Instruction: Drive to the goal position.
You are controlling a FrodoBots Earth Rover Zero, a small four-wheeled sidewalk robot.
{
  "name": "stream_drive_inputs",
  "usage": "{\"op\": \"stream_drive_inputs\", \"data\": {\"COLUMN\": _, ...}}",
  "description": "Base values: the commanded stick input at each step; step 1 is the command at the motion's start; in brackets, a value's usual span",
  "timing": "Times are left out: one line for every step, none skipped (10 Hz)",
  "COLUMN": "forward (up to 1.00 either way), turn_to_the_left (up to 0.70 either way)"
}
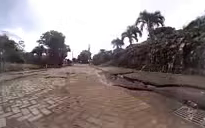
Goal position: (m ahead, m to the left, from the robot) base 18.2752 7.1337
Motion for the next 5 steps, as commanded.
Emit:
{"op": "stream_drive_inputs", "data": {"forward": 0.7, "turn_to_the_left": 0.0}}
{"op": "stream_drive_inputs", "data": {"forward": 0.7, "turn_to_the_left": 0.0}}
{"op": "stream_drive_inputs", "data": {"forward": 0.7, "turn_to_the_left": 0.0}}
{"op": "stream_drive_inputs", "data": {"forward": 0.7, "turn_to_the_left": 0.0}}
{"op": "stream_drive_inputs", "data": {"forward": 0.7, "turn_to_the_left": 0.0}}
